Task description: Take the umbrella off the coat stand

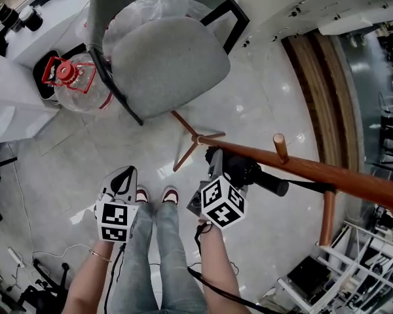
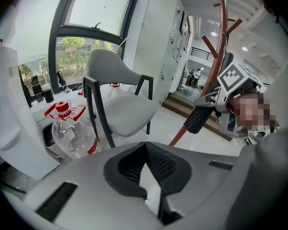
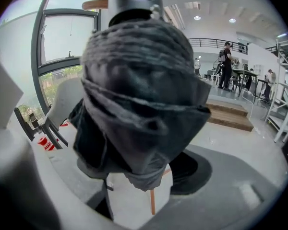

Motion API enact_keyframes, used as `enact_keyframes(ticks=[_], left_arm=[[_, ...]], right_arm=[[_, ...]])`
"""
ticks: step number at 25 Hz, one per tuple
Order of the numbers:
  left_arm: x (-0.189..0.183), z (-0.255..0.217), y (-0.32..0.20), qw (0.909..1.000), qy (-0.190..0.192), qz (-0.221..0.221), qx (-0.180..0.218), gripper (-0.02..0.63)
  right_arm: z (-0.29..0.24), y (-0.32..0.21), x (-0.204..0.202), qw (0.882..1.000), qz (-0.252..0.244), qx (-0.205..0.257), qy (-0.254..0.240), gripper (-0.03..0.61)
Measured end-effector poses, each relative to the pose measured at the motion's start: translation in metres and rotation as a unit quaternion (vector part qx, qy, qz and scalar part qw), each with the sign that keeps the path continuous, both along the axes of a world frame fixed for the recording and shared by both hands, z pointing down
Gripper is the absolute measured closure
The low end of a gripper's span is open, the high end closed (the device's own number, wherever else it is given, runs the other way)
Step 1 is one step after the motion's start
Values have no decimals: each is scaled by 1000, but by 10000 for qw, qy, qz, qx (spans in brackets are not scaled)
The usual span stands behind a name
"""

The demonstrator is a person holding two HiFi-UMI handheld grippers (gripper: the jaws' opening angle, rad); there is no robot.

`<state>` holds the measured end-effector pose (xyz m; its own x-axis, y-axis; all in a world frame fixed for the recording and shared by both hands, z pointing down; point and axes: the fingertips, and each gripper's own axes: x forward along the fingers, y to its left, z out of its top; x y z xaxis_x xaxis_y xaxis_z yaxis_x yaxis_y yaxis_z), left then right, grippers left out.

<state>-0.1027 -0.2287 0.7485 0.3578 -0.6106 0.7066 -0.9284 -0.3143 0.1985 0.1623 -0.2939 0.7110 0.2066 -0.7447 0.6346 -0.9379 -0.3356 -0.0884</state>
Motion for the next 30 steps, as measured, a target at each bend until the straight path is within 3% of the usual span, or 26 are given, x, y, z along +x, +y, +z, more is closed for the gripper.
enact_keyframes(ticks=[30], left_arm=[[4,-9,-1,9998,92,-146,127,609]], right_arm=[[1,11,8,9991,172,-341,184,314]])
